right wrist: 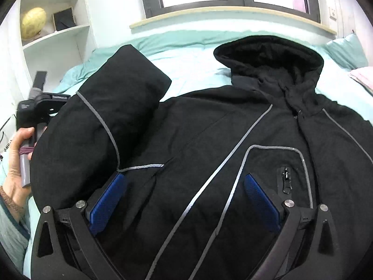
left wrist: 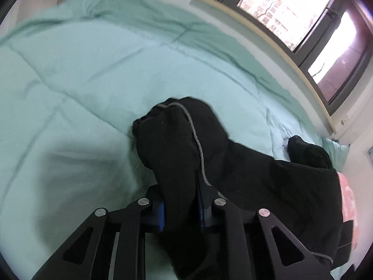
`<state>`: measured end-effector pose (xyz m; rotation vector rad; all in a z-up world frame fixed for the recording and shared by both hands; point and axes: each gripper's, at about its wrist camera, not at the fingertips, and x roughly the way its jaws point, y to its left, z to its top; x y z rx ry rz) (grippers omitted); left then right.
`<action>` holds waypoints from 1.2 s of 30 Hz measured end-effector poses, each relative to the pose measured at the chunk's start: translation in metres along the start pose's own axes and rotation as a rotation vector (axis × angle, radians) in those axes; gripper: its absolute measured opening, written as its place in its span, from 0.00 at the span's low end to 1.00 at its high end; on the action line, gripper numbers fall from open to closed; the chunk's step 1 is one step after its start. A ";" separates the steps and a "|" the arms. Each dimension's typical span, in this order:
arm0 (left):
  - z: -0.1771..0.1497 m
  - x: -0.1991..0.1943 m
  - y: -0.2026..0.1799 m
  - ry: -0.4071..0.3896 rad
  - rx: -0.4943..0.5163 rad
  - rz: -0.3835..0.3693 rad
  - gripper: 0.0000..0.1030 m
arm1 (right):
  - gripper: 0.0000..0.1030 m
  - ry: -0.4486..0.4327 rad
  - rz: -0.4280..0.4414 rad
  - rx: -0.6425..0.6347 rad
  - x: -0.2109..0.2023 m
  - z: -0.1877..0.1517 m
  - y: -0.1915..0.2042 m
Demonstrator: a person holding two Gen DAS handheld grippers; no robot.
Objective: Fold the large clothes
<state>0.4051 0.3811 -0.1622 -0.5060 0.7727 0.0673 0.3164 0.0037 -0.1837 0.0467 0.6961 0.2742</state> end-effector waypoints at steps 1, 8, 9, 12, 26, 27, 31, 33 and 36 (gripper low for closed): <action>-0.001 -0.007 -0.001 -0.017 0.007 0.012 0.18 | 1.00 0.001 -0.008 -0.008 0.000 0.000 0.002; -0.010 -0.116 0.039 -0.203 -0.074 0.204 0.18 | 0.99 0.017 0.005 -0.091 -0.018 0.016 0.028; -0.010 -0.124 0.047 -0.213 -0.083 0.216 0.18 | 0.99 0.011 0.020 -0.115 -0.024 0.020 0.037; -0.011 -0.143 0.090 -0.191 -0.111 0.268 0.18 | 0.99 -0.009 0.018 -0.168 -0.038 0.033 0.063; -0.074 -0.114 0.201 -0.234 -0.398 -0.032 0.44 | 0.74 0.203 0.088 -0.193 0.041 -0.001 0.111; -0.074 -0.111 0.201 -0.231 -0.401 -0.034 0.45 | 0.74 0.201 0.086 -0.195 0.041 -0.001 0.111; -0.064 -0.103 0.203 -0.217 -0.432 -0.100 0.45 | 0.75 0.190 0.070 -0.218 0.042 -0.004 0.115; -0.058 -0.099 0.202 -0.217 -0.457 -0.110 0.32 | 0.76 0.186 0.070 -0.221 0.043 -0.004 0.114; -0.058 -0.109 0.178 -0.249 -0.350 -0.003 0.19 | 0.76 0.190 0.082 -0.207 0.038 -0.002 0.113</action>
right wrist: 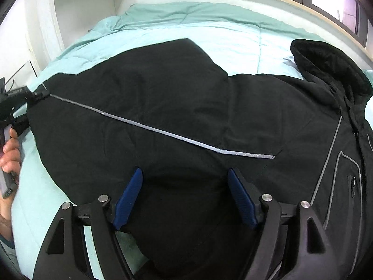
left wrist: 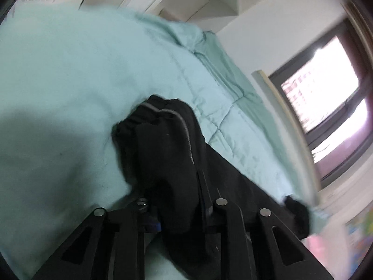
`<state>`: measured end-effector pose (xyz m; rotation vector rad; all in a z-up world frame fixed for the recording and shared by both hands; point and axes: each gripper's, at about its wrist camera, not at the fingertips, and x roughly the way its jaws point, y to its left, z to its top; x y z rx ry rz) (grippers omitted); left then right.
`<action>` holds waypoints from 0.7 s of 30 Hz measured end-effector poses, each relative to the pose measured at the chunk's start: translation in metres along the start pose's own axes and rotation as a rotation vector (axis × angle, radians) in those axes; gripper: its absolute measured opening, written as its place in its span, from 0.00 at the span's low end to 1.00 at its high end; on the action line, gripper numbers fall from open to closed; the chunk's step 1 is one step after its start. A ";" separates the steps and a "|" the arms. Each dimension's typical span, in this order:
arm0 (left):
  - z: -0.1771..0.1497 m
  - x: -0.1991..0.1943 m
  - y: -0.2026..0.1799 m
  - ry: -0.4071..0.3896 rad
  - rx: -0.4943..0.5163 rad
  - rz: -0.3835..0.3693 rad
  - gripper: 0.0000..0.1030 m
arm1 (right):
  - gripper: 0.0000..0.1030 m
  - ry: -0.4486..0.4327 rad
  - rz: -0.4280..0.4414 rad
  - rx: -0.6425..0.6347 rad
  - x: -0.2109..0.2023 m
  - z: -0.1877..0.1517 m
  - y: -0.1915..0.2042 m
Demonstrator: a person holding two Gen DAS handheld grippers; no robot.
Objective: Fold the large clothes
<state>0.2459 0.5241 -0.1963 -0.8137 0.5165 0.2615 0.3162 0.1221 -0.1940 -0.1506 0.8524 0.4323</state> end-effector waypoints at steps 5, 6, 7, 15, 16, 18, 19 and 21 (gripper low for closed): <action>-0.018 -0.044 -0.091 -0.116 0.353 0.024 0.18 | 0.76 -0.026 0.042 0.059 -0.032 0.001 -0.011; -0.023 -0.053 -0.112 -0.135 0.414 0.008 0.18 | 0.76 -0.036 0.045 0.072 -0.039 0.001 -0.016; -0.026 -0.059 -0.126 -0.147 0.450 -0.006 0.18 | 0.76 -0.044 0.047 0.083 -0.047 0.003 -0.021; -0.125 -0.084 -0.270 -0.056 0.804 -0.224 0.18 | 0.76 -0.133 0.029 0.256 -0.131 0.000 -0.090; -0.135 -0.082 -0.276 -0.039 0.819 -0.227 0.18 | 0.76 -0.133 0.021 0.272 -0.139 -0.003 -0.099; -0.172 -0.063 -0.292 0.046 0.858 -0.237 0.18 | 0.76 -0.127 -0.015 0.283 -0.150 -0.009 -0.112; -0.182 -0.057 -0.299 0.082 0.864 -0.241 0.18 | 0.76 -0.127 -0.034 0.287 -0.155 -0.014 -0.117; -0.214 -0.025 -0.307 0.248 0.881 -0.253 0.19 | 0.76 -0.115 -0.064 0.292 -0.163 -0.023 -0.129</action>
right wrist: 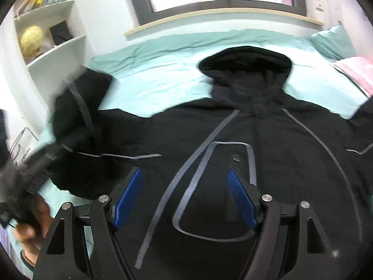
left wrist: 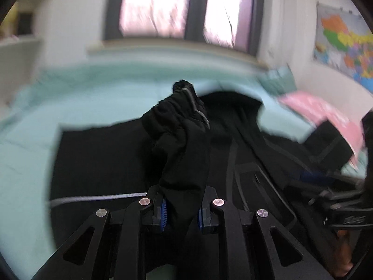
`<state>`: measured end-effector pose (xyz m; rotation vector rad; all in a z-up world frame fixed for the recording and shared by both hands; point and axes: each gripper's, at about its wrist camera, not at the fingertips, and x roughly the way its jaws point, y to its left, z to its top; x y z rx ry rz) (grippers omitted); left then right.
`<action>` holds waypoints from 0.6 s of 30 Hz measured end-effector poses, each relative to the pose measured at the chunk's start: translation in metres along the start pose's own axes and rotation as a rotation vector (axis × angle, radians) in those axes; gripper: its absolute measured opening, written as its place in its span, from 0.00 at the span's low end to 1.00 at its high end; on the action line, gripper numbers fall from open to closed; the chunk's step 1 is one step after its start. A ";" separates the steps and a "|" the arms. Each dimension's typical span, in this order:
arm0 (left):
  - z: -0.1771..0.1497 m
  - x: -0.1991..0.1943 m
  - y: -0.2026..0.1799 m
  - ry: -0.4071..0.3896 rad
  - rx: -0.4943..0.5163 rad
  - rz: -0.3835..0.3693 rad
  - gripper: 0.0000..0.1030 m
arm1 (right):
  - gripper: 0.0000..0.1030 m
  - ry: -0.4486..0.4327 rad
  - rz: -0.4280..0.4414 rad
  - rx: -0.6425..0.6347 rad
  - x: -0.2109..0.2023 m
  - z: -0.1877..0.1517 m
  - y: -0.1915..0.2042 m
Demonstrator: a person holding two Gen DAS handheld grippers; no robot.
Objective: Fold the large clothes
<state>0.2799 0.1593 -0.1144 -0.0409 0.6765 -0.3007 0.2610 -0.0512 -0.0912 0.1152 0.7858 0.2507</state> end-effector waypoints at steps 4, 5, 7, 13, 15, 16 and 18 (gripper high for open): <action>-0.024 0.063 -0.007 0.242 -0.008 -0.115 0.31 | 0.76 0.048 -0.032 -0.009 -0.002 -0.007 -0.020; -0.029 0.073 -0.005 0.273 -0.027 -0.131 0.31 | 0.76 0.065 -0.036 -0.011 0.002 -0.009 -0.024; -0.029 0.065 0.003 0.240 -0.048 -0.160 0.35 | 0.76 0.094 -0.021 -0.010 0.011 -0.012 -0.026; -0.020 0.021 0.025 0.122 -0.171 -0.370 0.53 | 0.76 0.135 0.057 0.003 0.031 -0.012 -0.019; -0.018 0.010 0.028 0.117 -0.159 -0.368 0.54 | 0.76 0.141 0.086 0.005 0.038 -0.008 -0.012; -0.018 0.006 0.030 0.111 -0.162 -0.378 0.54 | 0.76 0.143 0.096 0.010 0.042 -0.006 -0.008; -0.017 0.005 0.029 0.102 -0.178 -0.428 0.54 | 0.76 0.158 0.114 0.021 0.050 -0.003 -0.002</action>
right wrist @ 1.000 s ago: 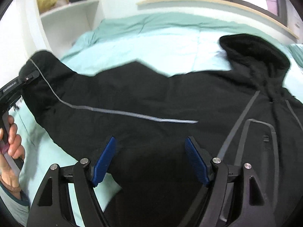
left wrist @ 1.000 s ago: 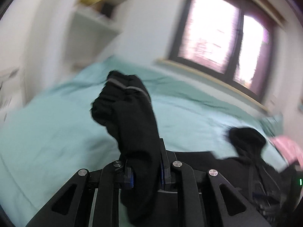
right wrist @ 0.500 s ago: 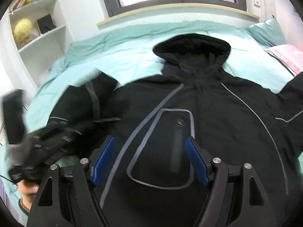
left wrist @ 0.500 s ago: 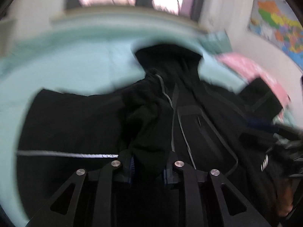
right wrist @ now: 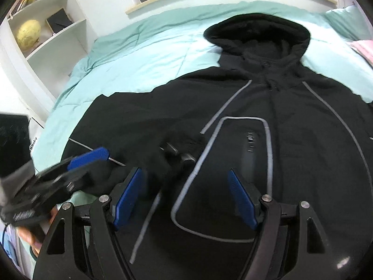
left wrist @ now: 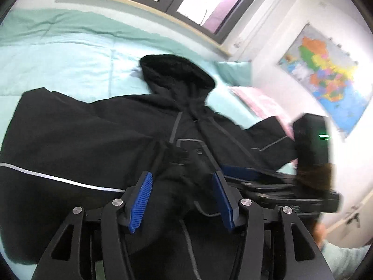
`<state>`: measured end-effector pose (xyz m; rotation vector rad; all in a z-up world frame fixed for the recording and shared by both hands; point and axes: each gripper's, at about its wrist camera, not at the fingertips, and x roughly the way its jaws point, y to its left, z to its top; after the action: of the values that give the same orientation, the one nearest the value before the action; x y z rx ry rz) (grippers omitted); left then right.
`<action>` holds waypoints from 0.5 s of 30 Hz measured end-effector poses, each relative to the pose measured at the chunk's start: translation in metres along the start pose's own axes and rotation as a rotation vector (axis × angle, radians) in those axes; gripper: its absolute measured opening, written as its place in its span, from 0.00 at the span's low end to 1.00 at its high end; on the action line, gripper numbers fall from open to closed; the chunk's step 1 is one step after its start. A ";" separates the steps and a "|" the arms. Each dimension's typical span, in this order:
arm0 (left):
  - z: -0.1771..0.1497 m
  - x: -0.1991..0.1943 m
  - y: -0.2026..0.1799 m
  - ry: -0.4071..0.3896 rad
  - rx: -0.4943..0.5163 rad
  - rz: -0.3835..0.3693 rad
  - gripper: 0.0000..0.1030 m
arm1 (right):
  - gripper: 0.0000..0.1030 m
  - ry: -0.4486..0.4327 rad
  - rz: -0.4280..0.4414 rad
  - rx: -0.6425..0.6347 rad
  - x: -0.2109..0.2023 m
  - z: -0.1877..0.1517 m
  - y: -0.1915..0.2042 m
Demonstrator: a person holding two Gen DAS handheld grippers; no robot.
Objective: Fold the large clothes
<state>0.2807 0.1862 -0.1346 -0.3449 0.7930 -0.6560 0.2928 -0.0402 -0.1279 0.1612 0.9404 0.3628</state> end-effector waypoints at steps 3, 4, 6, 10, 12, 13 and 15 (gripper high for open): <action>0.003 -0.004 0.005 -0.025 -0.042 -0.036 0.54 | 0.76 0.016 0.014 0.021 0.009 0.001 0.004; 0.002 -0.009 0.008 -0.045 -0.051 -0.026 0.54 | 0.76 0.024 0.031 0.035 0.013 -0.001 0.003; 0.004 -0.013 0.009 -0.072 -0.038 0.060 0.54 | 0.76 0.060 0.073 0.065 0.024 0.000 0.001; 0.004 -0.013 0.012 -0.068 -0.024 0.163 0.54 | 0.75 0.112 0.164 0.171 0.052 0.007 -0.004; 0.003 -0.012 0.016 -0.054 -0.046 0.200 0.53 | 0.60 0.099 0.172 0.147 0.057 0.013 0.003; 0.003 -0.013 0.018 -0.061 -0.052 0.220 0.53 | 0.44 0.105 0.134 0.125 0.060 0.016 0.007; 0.005 -0.019 0.018 -0.071 -0.062 0.245 0.53 | 0.36 0.093 0.121 0.100 0.054 0.019 0.012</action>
<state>0.2820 0.2122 -0.1302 -0.3195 0.7738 -0.3889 0.3346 -0.0088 -0.1547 0.2960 1.0444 0.4381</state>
